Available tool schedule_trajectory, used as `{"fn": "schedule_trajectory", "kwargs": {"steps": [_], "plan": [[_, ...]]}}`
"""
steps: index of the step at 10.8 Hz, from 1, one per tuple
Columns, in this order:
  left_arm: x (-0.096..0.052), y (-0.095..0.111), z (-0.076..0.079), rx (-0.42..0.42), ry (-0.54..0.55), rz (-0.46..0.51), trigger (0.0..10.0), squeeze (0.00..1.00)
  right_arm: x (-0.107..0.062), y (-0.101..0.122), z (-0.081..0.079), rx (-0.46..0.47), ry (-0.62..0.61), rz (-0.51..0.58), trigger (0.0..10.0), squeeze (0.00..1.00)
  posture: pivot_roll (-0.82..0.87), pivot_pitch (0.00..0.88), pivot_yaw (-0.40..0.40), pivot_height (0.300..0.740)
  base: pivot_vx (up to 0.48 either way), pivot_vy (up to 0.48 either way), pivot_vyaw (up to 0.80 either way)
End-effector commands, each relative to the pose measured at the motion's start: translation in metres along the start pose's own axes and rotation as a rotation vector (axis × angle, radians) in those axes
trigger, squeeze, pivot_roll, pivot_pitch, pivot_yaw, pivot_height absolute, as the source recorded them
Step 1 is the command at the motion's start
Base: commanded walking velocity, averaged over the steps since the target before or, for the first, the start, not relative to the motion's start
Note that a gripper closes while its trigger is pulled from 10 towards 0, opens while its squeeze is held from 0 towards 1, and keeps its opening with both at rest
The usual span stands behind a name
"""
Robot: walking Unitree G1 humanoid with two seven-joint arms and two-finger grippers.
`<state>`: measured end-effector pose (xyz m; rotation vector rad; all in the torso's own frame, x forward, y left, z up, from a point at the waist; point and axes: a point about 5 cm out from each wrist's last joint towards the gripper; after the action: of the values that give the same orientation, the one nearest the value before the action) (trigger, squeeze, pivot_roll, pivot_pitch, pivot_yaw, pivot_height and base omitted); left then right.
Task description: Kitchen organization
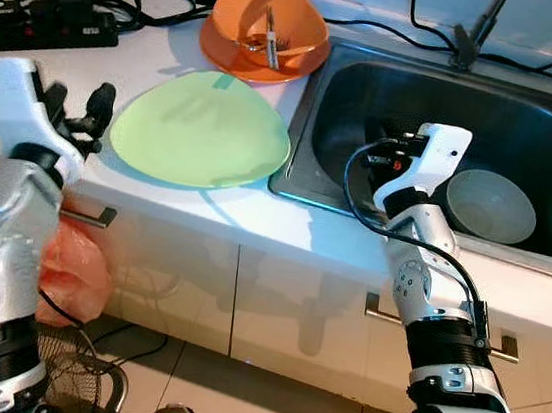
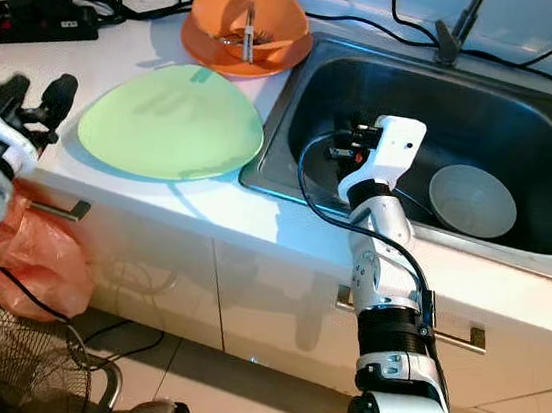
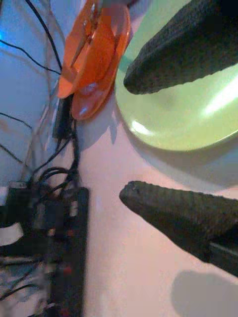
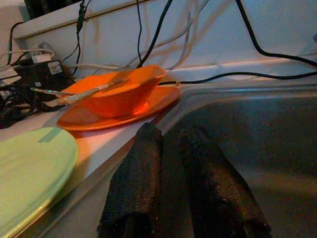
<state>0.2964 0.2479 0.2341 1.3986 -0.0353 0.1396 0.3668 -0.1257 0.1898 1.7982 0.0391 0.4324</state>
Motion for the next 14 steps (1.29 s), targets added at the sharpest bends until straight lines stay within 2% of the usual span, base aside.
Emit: {"fn": "schedule_trajectory", "kwargs": {"steps": [1,5,6,7,8,10,14], "plan": [[-0.003,0.0,0.0,-0.035,-0.002,-0.024,10.0,1.0,-0.002,-0.001,-0.002,-0.003,0.015,-0.006,10.0,0.0,0.12,0.121,-0.03,0.74,0.0,0.0,0.0],[-0.005,-0.007,-0.007,-0.117,0.039,-0.15,10.0,1.0,-0.003,-0.003,-0.003,-0.014,0.025,-0.017,10.0,0.0,0.13,0.118,-0.033,0.74,0.0,0.0,0.0],[-0.004,-0.01,-0.007,-0.157,0.05,-0.178,10.0,0.0,-0.003,-0.003,-0.004,-0.021,0.029,-0.019,10.0,0.0,0.13,0.118,-0.033,0.74,0.0,0.0,0.0],[-0.003,-0.011,-0.006,-0.172,0.051,-0.187,10.0,0.0,-0.003,-0.003,-0.004,-0.024,0.031,-0.02,10.0,0.0,0.13,0.118,-0.033,0.74,0.0,0.0,0.0],[-0.001,-0.015,-0.001,-0.234,0.044,-0.236,10.0,0.0,-0.003,-0.003,-0.005,-0.031,0.04,-0.02,10.0,0.0,0.12,0.125,-0.032,0.74,0.0,0.0,0.0],[0.003,-0.017,0.002,-0.292,0.047,-0.26,10.0,0.0,-0.003,-0.002,-0.01,-0.072,0.079,-0.021,10.0,0.0,0.12,0.127,-0.032,0.74,0.0,0.0,0.0],[0.009,-0.019,0.003,-0.347,0.079,-0.329,10.0,0.0,-0.002,0.002,-0.026,-0.133,0.167,-0.02,10.0,0.0,0.11,0.128,-0.033,0.74,0.0,0.0,0.0]]}}
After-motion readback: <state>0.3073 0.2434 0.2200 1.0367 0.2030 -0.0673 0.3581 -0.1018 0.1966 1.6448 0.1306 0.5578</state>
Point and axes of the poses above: a point about 5 cm out from each wrist's last joint towards the gripper, its own x axis pointing out of the wrist towards the gripper, its own y axis along the axis of the wrist's last joint, z = x × y, and after that the axes turned 1 degree about x, right-handed
